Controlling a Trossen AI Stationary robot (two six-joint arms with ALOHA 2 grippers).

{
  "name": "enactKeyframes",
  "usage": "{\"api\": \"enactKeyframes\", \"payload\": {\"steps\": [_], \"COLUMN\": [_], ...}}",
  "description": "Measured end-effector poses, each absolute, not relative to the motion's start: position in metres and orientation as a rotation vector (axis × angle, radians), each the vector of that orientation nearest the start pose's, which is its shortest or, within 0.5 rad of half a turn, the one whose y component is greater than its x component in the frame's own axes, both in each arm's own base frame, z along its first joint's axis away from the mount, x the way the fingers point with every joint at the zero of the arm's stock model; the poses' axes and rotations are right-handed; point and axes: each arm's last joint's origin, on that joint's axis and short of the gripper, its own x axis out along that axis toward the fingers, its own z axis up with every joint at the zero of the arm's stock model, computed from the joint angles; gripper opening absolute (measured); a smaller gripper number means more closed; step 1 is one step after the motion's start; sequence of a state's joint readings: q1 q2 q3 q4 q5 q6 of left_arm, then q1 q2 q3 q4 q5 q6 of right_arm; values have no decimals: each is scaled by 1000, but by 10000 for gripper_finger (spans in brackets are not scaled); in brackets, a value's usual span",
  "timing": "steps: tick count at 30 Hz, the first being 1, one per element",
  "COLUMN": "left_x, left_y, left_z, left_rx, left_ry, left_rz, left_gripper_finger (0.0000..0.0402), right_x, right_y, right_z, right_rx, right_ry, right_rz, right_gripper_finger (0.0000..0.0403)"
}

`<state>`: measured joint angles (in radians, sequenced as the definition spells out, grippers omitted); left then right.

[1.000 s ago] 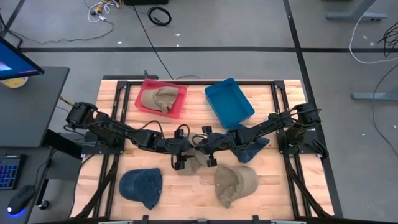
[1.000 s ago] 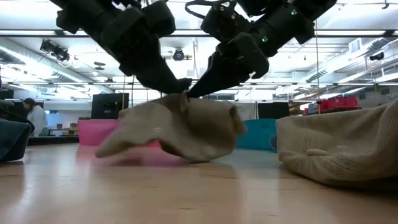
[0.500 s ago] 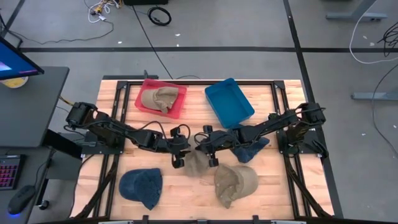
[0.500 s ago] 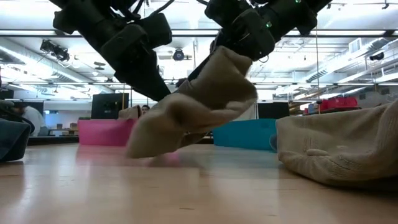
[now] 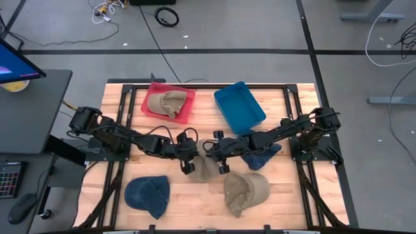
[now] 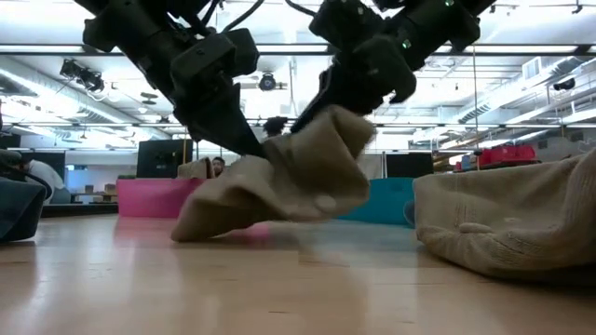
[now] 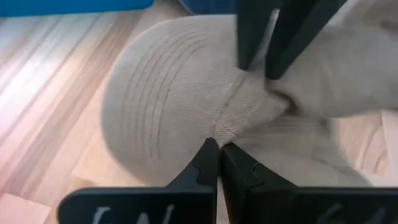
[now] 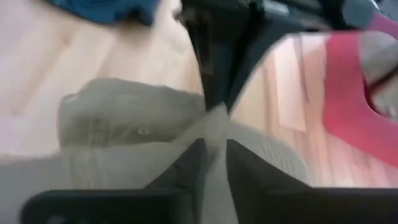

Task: Pick & Place hat
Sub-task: Put the left brown cap into the red bin

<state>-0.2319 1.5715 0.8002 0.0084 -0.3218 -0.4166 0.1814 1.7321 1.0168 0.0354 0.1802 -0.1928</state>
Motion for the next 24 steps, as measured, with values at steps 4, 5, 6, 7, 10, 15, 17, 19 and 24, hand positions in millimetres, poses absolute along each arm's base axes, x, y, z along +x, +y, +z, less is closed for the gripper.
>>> {"api": "enactKeyframes", "payload": {"steps": [4, 5, 6, 7, 10, 15, 17, 19, 24], "left_x": [303, 304, 304, 304, 303, 302, 301, 297, 286], "left_y": [-61, -61, -61, -60, -58, -52, -46, -38, -4], "left_z": [183, 186, 189, 194, 210, 251, 272, 291, 322], "left_rx": [-215, -212, -207, -198, -179, -164, -154, -141, -150], "left_ry": [733, 751, 773, 795, 844, 897, 902, 895, 896], "left_rz": [289, 319, 351, 386, 510, 672, 740, 830, 1048], "left_gripper_finger": [5, 5, 5, 5, 5, 5, 8, 11, 12], "right_x": [354, 353, 352, 350, 343, 323, 314, 305, 292], "right_y": [60, 60, 61, 62, 67, 74, 75, 76, 76], "right_z": [188, 188, 189, 191, 199, 222, 230, 236, 246], "right_rx": [-335, -348, -371, -397, -455, -489, -476, -455, -384], "right_ry": [697, 697, 704, 708, 709, 708, 718, 730, 737], "right_rz": [-25, -50, -74, -96, -175, -278, -296, -302, -319], "right_gripper_finger": [130, 143, 155, 167, 196, 220, 223, 223, 219]}}
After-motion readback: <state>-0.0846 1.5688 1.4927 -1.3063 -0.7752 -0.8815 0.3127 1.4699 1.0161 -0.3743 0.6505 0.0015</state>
